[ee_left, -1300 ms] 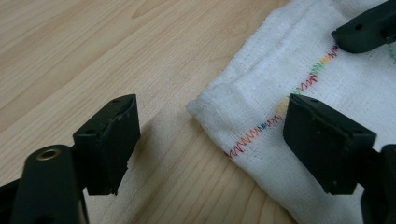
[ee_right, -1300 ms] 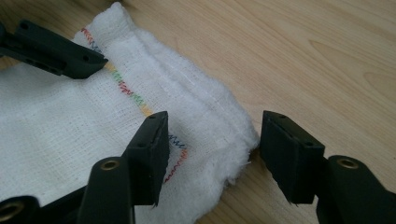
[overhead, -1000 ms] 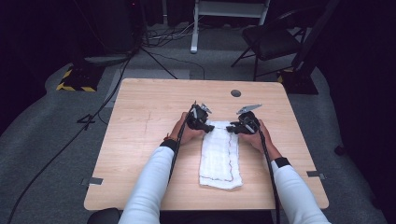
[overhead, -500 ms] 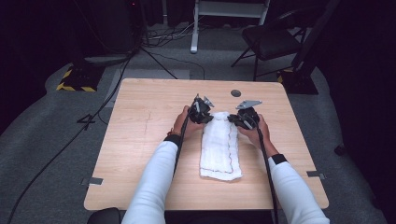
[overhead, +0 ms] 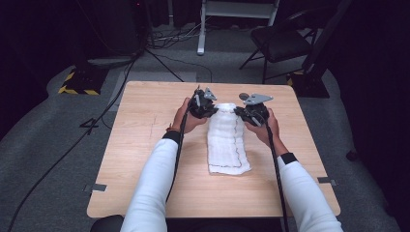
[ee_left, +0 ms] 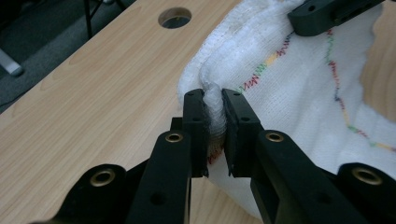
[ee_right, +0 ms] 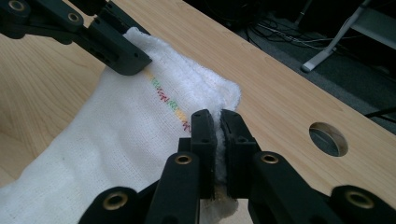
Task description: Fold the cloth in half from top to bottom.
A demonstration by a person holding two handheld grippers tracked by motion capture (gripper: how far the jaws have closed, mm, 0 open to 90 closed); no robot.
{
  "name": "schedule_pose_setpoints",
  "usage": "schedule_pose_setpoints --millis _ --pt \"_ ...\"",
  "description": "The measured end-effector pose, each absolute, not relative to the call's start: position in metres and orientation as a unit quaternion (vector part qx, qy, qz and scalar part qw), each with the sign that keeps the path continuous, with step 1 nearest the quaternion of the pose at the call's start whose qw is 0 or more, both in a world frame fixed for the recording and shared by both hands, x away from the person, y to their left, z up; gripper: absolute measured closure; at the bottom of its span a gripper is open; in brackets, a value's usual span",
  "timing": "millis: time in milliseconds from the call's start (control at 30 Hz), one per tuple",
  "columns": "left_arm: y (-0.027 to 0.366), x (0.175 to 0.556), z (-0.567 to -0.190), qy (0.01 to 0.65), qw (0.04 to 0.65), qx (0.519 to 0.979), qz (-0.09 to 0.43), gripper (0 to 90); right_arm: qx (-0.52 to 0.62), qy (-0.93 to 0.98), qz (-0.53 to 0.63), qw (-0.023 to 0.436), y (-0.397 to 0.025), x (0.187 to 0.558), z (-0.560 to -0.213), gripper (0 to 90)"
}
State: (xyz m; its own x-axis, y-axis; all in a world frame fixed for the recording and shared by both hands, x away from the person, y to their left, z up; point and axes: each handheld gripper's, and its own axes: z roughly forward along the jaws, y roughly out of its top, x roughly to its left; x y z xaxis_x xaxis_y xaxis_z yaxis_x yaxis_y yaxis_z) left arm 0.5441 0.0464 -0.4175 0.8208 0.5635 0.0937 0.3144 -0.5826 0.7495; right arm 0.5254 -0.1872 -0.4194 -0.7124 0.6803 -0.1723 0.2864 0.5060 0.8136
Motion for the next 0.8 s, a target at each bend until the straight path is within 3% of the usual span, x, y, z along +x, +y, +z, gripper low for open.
schedule_pose_setpoints --millis 333,800 --pt "0.051 0.504 -0.419 0.18 0.403 0.885 0.144 78.4 0.26 0.841 0.426 0.21 -0.203 0.498 -0.42 85.1" --pt "0.055 0.454 -0.436 0.131 0.41 0.896 0.106 78.6 0.205 0.866 0.429 0.157 -0.217 0.452 -0.426 84.9"
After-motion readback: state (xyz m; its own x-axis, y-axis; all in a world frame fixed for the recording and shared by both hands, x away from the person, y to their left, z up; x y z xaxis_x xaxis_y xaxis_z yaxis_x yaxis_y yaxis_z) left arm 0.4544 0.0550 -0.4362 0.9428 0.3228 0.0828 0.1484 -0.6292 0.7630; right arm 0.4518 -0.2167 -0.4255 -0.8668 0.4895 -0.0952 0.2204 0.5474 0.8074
